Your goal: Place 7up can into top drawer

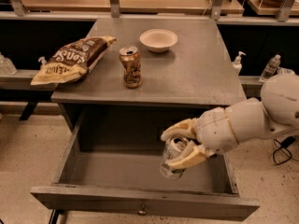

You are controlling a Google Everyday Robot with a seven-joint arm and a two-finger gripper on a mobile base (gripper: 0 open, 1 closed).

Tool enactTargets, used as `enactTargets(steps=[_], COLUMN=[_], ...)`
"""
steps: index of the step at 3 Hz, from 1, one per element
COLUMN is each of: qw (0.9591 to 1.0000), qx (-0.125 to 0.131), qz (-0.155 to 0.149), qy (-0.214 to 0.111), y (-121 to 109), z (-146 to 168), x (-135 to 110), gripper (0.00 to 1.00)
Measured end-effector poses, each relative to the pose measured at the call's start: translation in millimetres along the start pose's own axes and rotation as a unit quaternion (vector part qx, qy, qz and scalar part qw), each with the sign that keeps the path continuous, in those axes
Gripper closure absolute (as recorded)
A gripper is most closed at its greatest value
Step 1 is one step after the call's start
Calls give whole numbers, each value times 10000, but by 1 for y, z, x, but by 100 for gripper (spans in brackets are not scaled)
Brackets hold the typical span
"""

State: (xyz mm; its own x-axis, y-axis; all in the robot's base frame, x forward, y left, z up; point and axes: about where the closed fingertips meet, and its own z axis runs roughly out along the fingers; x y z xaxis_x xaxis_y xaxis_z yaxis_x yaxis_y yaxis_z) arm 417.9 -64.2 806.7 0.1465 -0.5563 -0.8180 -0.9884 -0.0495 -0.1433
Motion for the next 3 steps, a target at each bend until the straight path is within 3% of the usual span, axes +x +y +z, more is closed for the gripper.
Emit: enactTargets(steps=[1,2,3], qw=[9998,9998,9993], qx=[-183,-185,-116], qz=[99,98,150], qy=[68,68,327], y=[17,17,10], z=[16,17,28], x=[12,12,29], gripper=[100,100,100])
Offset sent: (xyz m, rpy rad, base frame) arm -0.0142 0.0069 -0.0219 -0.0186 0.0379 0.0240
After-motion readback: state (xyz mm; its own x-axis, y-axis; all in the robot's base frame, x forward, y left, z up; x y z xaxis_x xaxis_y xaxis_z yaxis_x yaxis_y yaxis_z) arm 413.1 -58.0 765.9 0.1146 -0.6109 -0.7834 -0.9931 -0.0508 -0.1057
